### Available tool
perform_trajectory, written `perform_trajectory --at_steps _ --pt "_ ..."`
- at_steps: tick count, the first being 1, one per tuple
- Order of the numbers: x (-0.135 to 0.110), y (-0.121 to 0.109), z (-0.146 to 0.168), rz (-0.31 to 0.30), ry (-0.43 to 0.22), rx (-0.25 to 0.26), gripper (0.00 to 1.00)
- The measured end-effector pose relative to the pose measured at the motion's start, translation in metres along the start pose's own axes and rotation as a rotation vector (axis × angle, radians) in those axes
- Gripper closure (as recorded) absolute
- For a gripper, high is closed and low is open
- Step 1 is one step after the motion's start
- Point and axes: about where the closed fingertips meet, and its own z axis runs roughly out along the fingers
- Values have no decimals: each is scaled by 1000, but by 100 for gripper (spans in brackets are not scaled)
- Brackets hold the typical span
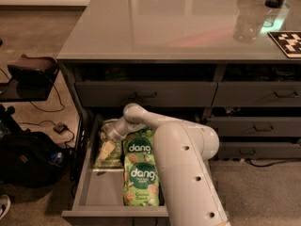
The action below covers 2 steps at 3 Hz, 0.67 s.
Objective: Pick green jalapeno chip bag from middle drawer and place on counter
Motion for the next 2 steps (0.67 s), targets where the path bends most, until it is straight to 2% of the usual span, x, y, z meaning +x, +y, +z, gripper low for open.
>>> perform_trajectory --at_steps 1,2 --pt "0 0 0 0 0 0 0" --pt "0 0 0 0 0 0 19"
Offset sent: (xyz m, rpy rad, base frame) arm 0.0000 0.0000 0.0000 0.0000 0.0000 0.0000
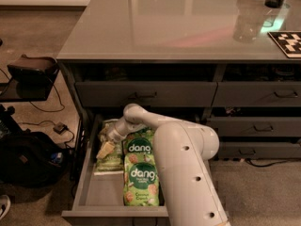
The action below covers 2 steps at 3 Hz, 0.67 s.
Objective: Pick green jalapeno chip bag from middle drawer and place on counter
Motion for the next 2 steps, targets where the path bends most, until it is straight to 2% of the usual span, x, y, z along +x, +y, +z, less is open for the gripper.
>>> perform_trajectory --at_steps 2 --pt "0 0 0 0 0 0 66"
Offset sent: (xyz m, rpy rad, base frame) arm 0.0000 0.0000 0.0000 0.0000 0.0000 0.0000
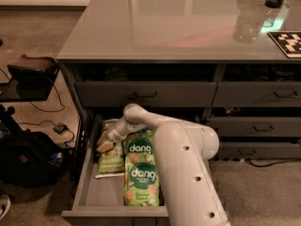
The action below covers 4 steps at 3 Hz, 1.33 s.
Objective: Pick green jalapeno chip bag from middle drawer and place on counter
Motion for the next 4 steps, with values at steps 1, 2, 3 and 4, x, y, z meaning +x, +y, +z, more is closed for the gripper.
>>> perform_trajectory --at_steps 1,2,3,4 --pt "-2 5 -11 2 22 46 89" --pt "-16 -5 -66 -14 101 212 100" --pt "-47 -20 -108 -131 251 383 100" --pt "-115 -28 -136 -318 338 531 100"
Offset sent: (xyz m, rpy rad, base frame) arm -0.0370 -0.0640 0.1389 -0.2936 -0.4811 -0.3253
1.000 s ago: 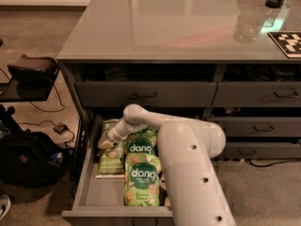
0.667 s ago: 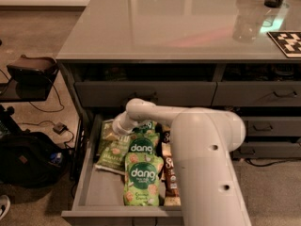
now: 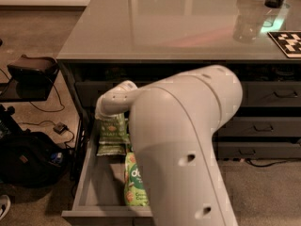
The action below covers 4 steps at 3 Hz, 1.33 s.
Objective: Pick green jalapeno chip bag from middle drawer and place on counter
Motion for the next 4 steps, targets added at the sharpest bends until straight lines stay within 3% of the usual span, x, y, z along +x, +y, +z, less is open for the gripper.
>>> perform_trajectory --at_steps 1,2,3,4 --pt "-60 -37 -52 -142 -36 155 100" --pt "-110 -50 -112 -125 -125 247 100" --pt "-103 -56 -184 25 -212 337 100" --pt "-47 -48 -275 225 -320 459 100"
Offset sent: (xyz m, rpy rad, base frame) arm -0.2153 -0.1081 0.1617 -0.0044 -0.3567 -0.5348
